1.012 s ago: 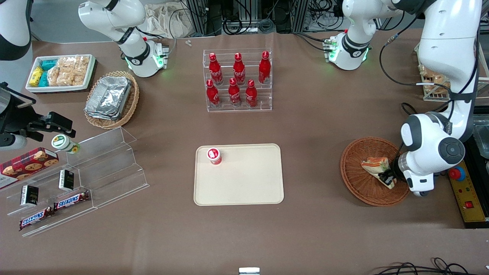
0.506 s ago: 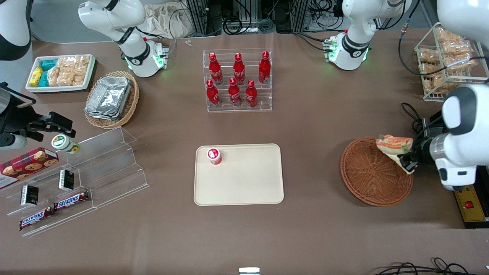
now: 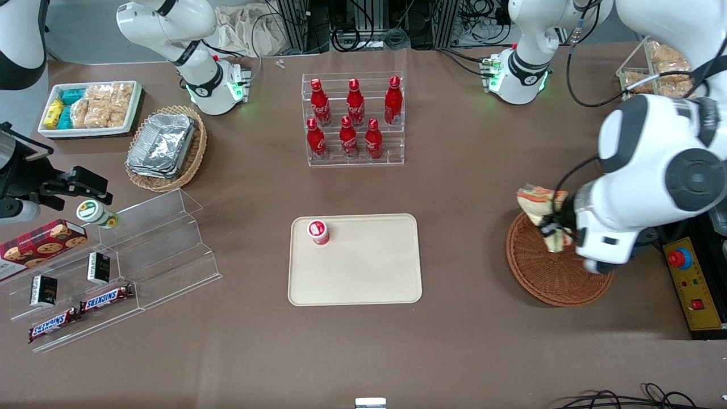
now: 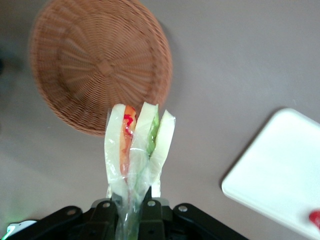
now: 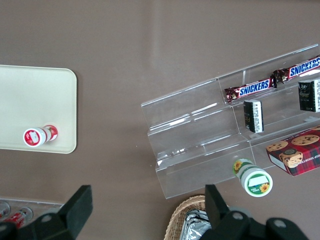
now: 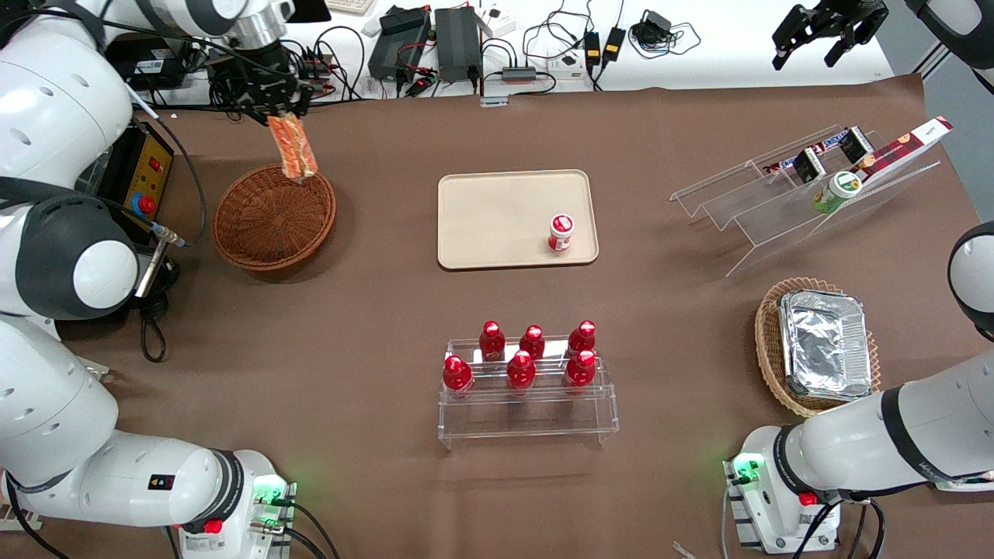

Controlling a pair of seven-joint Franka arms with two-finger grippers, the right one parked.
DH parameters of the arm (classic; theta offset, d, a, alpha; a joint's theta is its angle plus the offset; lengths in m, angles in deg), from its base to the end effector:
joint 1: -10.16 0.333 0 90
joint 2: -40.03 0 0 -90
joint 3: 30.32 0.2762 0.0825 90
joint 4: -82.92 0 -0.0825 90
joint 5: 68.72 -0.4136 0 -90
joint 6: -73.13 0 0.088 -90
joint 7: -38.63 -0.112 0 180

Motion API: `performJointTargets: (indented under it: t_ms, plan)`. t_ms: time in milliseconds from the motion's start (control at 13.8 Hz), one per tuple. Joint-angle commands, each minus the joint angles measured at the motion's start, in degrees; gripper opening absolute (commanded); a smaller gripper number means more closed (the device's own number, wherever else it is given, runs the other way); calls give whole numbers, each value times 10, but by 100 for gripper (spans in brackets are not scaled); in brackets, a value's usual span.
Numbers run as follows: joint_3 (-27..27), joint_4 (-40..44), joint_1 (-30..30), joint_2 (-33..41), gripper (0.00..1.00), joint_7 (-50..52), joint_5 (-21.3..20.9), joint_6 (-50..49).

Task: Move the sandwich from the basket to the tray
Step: 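Lift the sandwich and carry it with the left gripper over the white tray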

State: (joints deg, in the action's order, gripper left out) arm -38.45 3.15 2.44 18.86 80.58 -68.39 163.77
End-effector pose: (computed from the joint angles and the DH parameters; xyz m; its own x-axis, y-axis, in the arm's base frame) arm 0.6423 -0.1708 0.4395 0.8800 0.4442 -0.1682 0.4379 -0.8959 -0.0750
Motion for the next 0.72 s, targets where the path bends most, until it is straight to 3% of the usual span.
performJointTargets:
  t_ms: [0, 145, 289, 506, 651]
  plan:
    - [-60, 14, 2, -14, 0, -15, -24, -5]
    - [-95, 14, 2, -33, 0, -16, -25, 21]
    - [-123, 14, 2, -66, 8, -60, -35, 59]
    - [-148, 9, -10, -114, 0, -56, -39, 138]
    - [-145, 14, -43, -146, 0, -31, -47, 174]
